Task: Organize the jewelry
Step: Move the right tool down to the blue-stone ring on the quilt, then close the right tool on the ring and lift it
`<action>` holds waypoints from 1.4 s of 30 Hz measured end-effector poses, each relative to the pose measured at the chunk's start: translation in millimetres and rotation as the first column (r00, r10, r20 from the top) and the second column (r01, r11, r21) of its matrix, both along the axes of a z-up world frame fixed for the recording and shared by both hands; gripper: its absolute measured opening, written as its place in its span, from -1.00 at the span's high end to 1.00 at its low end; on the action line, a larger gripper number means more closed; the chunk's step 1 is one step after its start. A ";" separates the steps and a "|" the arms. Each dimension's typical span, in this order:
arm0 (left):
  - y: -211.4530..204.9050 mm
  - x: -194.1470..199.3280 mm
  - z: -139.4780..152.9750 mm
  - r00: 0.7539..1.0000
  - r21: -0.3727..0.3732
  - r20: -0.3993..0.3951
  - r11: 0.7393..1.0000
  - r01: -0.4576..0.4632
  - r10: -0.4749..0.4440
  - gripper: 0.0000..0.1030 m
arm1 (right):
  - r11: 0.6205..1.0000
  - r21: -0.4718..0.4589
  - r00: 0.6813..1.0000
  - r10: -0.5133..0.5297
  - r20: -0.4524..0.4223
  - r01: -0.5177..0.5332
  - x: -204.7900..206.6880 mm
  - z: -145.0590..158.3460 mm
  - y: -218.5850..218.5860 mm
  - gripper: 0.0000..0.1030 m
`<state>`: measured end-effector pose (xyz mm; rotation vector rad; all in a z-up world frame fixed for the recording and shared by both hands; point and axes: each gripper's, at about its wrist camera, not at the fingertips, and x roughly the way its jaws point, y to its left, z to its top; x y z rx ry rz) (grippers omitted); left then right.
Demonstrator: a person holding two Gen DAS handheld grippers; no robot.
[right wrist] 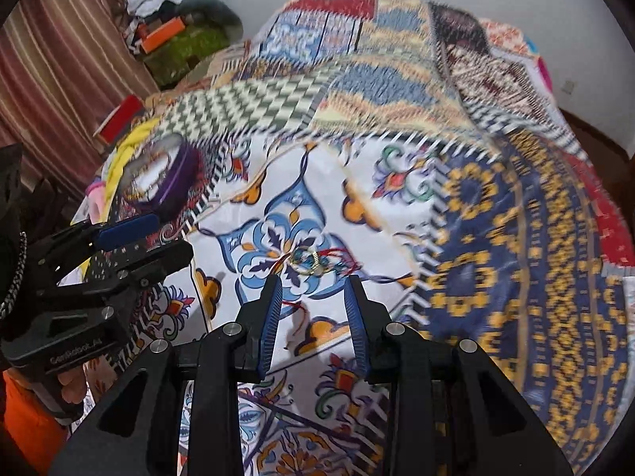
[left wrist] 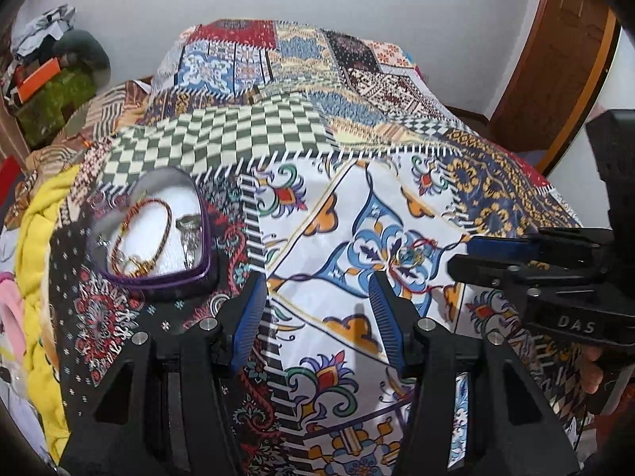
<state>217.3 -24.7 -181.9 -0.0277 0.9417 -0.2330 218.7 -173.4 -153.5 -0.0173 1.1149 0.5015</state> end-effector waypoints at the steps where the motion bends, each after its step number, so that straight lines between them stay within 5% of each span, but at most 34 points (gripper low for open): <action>1: 1.0 -0.1 -2.0 1.000 0.000 -0.002 1.000 0.000 0.000 -0.02 | 1.000 0.005 1.000 0.005 -0.011 -0.005 2.2 -3.2 1.4 0.43; 18: 15.2 0.6 -14.8 1.000 -0.022 -0.020 1.000 -0.013 0.012 -0.02 | 0.999 0.016 0.997 0.032 -0.074 -0.031 21.9 -28.8 21.5 0.44; 24: 15.9 -3.2 -11.3 1.000 -0.012 -0.013 1.000 -0.014 0.013 -0.02 | 0.998 -0.045 0.999 0.045 -0.031 -0.046 20.5 -27.0 33.3 0.84; 42: -7.8 -3.2 3.7 1.000 0.001 0.004 1.000 0.029 -0.029 -0.02 | 1.000 -0.002 0.989 -0.014 0.146 0.015 -5.0 31.7 -2.0 0.85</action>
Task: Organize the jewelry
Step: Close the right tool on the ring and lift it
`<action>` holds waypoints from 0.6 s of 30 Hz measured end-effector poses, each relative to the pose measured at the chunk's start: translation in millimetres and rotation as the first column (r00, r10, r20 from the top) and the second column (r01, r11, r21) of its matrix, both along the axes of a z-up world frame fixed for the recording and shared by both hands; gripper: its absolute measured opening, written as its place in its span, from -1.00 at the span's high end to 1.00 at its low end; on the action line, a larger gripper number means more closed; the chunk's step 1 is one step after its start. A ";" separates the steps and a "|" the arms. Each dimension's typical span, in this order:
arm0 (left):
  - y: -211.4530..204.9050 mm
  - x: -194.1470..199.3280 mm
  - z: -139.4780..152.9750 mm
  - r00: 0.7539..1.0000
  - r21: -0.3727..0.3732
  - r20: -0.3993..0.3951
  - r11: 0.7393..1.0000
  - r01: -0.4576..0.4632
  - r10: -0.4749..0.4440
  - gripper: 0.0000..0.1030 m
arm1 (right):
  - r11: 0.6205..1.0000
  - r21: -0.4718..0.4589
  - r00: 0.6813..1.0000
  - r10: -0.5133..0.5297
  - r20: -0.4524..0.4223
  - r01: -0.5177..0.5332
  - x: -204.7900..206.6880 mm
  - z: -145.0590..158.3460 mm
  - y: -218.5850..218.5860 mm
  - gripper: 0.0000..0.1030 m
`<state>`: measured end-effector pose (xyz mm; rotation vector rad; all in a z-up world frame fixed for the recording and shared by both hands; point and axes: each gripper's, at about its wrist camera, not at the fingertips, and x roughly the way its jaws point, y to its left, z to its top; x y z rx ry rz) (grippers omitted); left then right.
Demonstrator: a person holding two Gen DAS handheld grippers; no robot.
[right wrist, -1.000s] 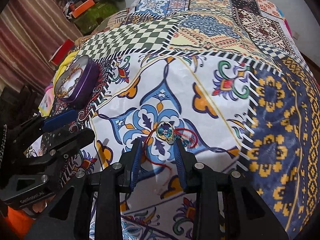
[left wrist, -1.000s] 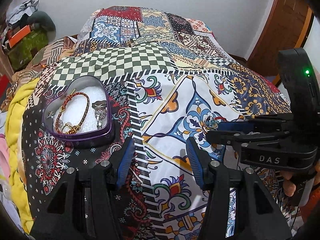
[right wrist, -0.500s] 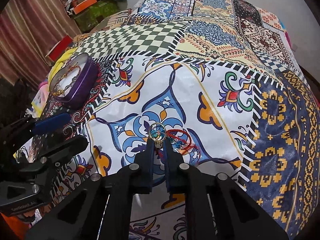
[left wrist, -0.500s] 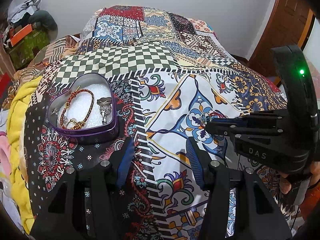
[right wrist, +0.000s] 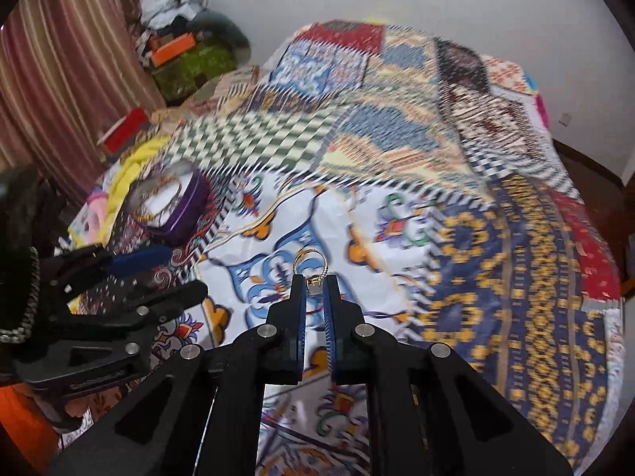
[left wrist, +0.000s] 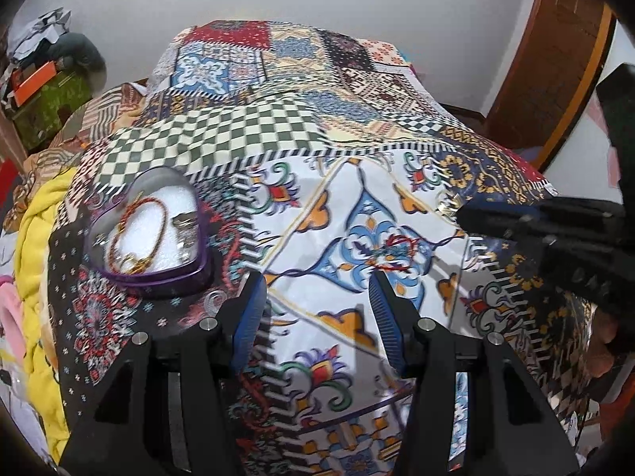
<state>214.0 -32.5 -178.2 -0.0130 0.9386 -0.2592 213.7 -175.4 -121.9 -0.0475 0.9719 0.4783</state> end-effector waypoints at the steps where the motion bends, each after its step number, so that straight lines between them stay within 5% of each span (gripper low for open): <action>1: -3.0 0.8 -0.1 1.000 -0.001 -0.001 1.000 0.006 -0.006 -0.02 | 1.000 0.004 1.000 -0.013 0.013 0.013 -0.4 3.9 -5.9 0.85; 13: -48.5 33.7 -23.9 0.997 0.050 -0.054 0.997 0.063 -0.060 -0.02 | 0.993 0.075 0.994 -0.098 0.037 0.095 -1.3 12.1 -47.4 0.85; 17: -54.5 42.9 -38.6 0.995 0.074 -0.087 0.995 0.062 -0.055 0.15 | 0.991 0.087 0.994 -0.102 0.027 0.099 -0.4 7.7 -51.3 0.85; 18: -56.1 42.6 -38.4 0.995 0.076 -0.081 0.995 0.065 -0.059 0.34 | 0.991 0.089 0.995 -0.102 0.025 0.099 -0.5 7.1 -52.8 0.85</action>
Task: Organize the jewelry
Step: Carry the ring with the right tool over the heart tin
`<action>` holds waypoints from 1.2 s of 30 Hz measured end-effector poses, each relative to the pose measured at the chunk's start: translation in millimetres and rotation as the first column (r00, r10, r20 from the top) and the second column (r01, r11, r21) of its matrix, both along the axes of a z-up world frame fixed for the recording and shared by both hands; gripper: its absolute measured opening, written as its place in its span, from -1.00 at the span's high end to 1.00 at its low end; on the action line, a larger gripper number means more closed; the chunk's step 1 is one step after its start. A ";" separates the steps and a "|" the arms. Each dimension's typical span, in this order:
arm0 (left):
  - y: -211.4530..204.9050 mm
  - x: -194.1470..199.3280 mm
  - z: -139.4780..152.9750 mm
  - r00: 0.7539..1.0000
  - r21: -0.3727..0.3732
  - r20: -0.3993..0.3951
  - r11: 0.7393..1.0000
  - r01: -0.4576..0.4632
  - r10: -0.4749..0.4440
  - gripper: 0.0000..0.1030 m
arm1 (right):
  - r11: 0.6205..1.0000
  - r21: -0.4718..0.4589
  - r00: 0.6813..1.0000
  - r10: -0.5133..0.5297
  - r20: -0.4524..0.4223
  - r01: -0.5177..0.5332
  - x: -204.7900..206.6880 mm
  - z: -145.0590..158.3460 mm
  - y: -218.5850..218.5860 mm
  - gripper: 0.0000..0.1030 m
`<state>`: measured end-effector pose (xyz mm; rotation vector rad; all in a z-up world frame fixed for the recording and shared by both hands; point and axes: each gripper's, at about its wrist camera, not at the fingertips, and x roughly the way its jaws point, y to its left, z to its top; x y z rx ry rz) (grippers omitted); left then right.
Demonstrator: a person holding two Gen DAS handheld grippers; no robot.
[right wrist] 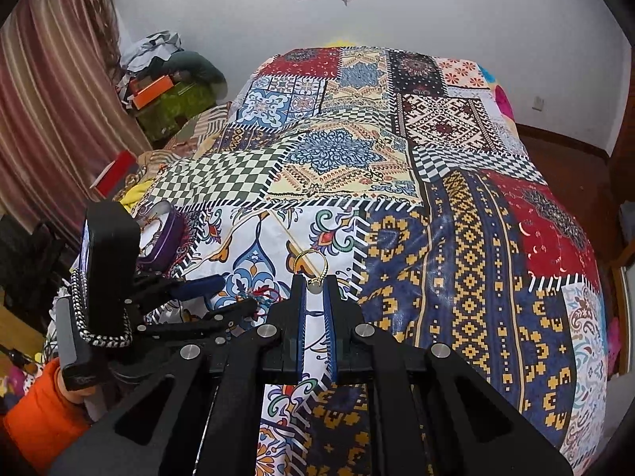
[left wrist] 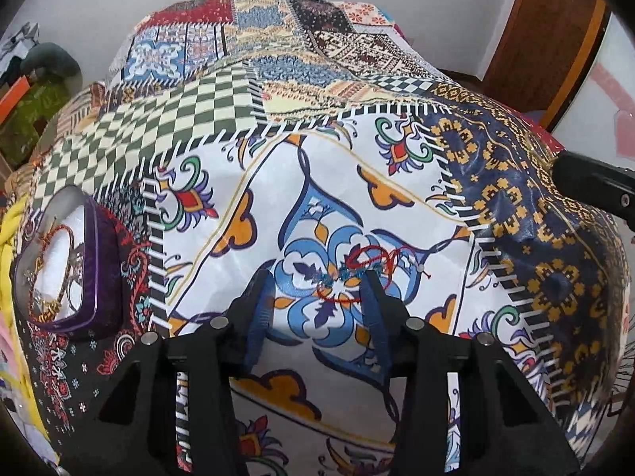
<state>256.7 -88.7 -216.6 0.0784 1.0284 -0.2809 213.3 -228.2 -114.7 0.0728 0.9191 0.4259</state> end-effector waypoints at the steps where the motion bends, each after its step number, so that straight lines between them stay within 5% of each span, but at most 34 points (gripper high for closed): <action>1: -1.5 0.2 -0.1 1.000 -0.005 -0.002 1.000 0.005 -0.005 0.49 | 1.000 0.002 1.000 0.000 -0.003 0.000 0.4 -1.3 -0.4 0.85; 2: -2.9 0.8 -0.2 1.000 -0.014 -0.009 1.000 0.012 -0.012 0.76 | 1.000 0.004 1.000 0.001 -0.005 0.000 0.5 -1.6 -1.6 0.85; 5: -4.4 0.7 -0.9 1.000 -0.029 -0.014 0.999 0.016 -0.016 0.90 | 1.000 0.011 1.000 -0.001 -0.015 0.001 1.1 -3.7 -1.8 0.85; 13: 4.3 -9.4 10.8 1.000 -0.062 0.013 0.998 -0.001 0.002 0.90 | 1.000 0.010 1.000 0.010 0.000 -0.010 -4.7 2.1 3.1 0.85; 22: 34.9 -29.2 65.0 0.988 -0.108 0.142 0.993 -0.040 0.056 0.91 | 1.000 0.007 0.999 0.024 0.047 -0.025 -13.3 23.7 14.8 0.85; 36: 100.4 -60.7 137.8 0.929 -0.159 0.312 0.975 -0.157 0.200 0.91 | 0.996 0.027 0.988 0.084 0.132 -0.088 -17.4 59.4 59.3 0.85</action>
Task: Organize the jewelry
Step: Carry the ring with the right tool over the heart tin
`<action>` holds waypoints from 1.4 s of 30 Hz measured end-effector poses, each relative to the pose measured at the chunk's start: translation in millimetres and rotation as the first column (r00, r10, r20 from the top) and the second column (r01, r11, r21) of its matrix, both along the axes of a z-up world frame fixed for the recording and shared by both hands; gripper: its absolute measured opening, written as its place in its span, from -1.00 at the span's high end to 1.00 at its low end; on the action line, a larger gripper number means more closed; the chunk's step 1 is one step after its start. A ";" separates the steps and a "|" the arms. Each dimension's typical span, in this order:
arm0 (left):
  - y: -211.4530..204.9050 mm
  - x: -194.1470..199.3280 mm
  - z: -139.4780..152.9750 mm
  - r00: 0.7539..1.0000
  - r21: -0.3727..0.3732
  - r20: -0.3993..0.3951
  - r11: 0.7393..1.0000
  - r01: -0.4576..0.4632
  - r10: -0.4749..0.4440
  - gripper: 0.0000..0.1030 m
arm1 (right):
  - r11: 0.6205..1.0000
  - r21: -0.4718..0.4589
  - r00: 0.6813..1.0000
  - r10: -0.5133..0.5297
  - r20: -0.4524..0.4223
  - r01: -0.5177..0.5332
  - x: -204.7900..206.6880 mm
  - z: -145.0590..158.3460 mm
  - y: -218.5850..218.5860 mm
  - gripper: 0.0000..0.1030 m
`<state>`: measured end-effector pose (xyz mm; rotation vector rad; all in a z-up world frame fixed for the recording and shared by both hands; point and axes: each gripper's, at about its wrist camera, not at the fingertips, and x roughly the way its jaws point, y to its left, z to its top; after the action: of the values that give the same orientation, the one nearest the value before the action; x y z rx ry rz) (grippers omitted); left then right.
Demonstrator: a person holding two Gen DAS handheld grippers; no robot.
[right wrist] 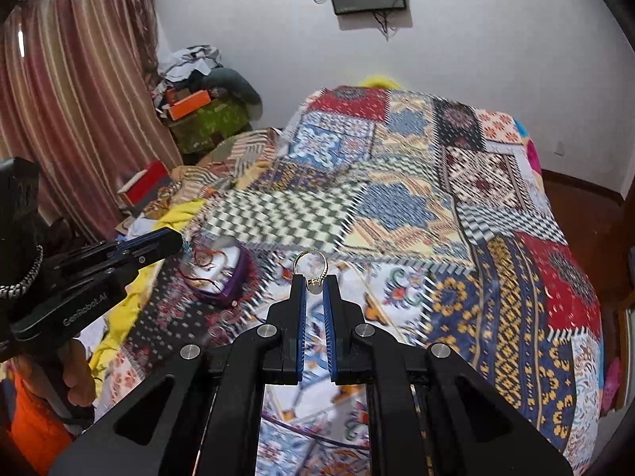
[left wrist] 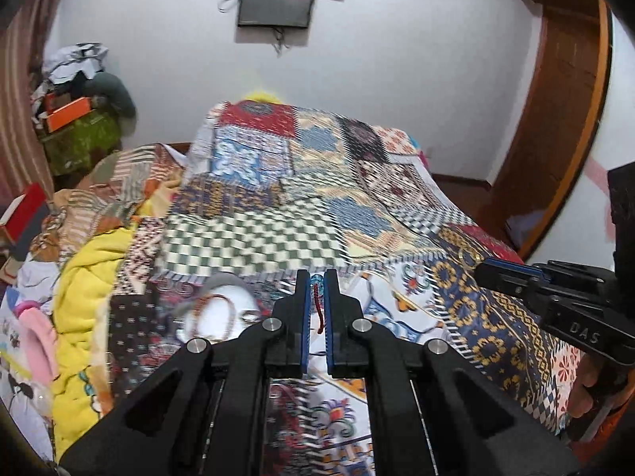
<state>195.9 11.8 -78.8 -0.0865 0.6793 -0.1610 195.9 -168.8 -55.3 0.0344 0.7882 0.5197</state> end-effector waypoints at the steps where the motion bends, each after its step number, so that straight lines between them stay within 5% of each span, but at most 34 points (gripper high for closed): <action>1: 5.0 -1.6 0.7 1.000 -0.001 0.003 1.000 -0.011 0.011 0.91 | 1.000 0.005 1.000 0.006 0.006 -0.006 -0.5 2.5 4.2 0.85; 19: 78.6 -6.9 3.6 0.990 -0.023 0.039 0.991 -0.131 0.132 0.92 | 0.987 -0.016 0.987 0.163 0.002 -0.162 8.4 -5.8 95.6 0.85; 42: 91.8 40.6 -41.3 0.998 -0.038 -0.028 0.998 -0.059 0.058 0.92 | 0.965 -0.073 0.964 0.242 -0.107 -0.251 55.9 -66.5 167.1 0.85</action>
<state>236.6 103.5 -120.1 -0.1456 0.6994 -0.1164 251.7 -1.7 -121.9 -0.1211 0.9154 0.7238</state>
